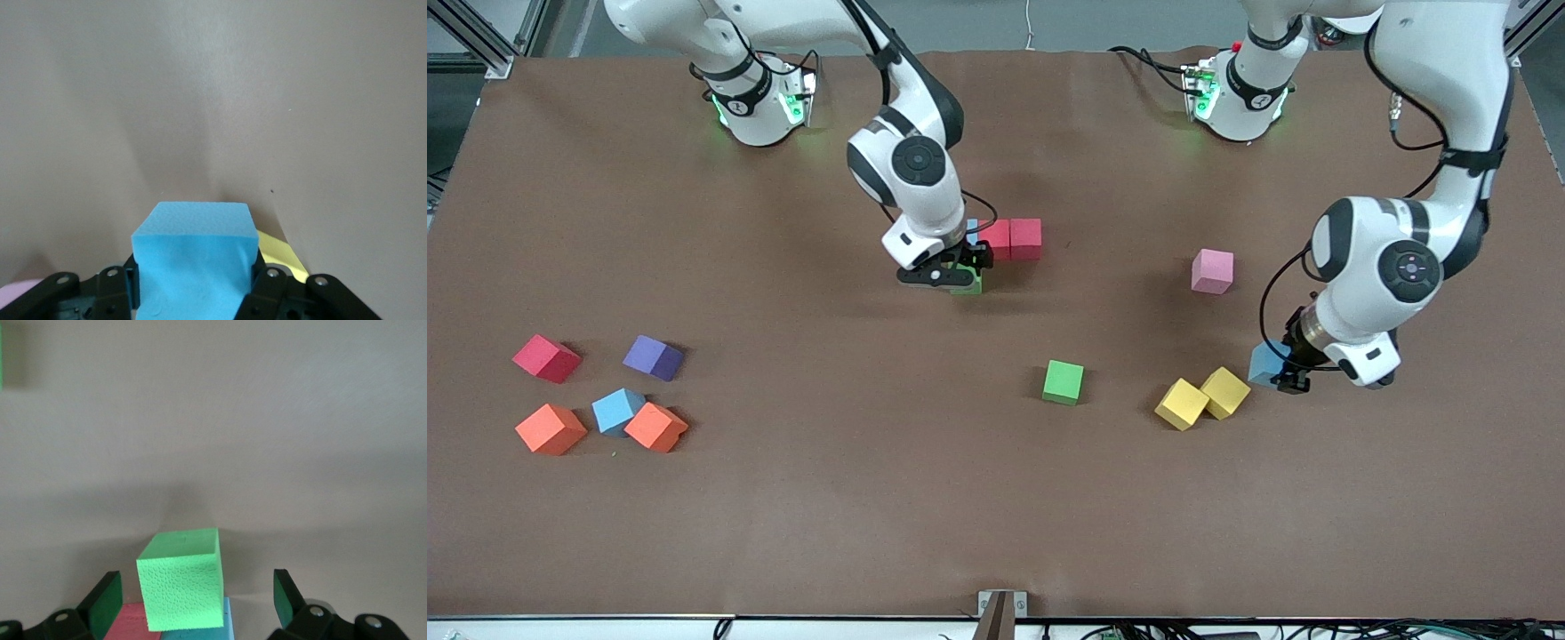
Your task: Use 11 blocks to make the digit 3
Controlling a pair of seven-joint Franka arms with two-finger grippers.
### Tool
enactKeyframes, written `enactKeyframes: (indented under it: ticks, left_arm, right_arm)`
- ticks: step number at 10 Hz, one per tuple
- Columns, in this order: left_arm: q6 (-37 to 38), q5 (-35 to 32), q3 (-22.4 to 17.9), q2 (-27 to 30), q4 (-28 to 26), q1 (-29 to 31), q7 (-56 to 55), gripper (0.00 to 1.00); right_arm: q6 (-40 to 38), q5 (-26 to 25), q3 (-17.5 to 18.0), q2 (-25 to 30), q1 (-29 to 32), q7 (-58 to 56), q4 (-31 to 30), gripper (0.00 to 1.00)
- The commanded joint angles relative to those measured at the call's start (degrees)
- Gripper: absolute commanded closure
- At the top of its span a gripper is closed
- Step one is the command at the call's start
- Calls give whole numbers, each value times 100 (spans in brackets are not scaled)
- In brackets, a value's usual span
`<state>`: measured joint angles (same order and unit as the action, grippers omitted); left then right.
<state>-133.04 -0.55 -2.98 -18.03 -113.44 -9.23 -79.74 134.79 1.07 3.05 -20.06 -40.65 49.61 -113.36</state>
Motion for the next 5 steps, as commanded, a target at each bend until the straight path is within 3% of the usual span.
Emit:
enactKeyframes:
  ticks: [1,5]
  left_arm:
    - [506,20,96,28,444,-78,-216,93]
    - [551,2,298,133,638,-70,-384,93]
  right_arm:
    - [-810,69,64,685,625,23,94,0]
    - [-876,-167,38,829,2644,-887,-63,0]
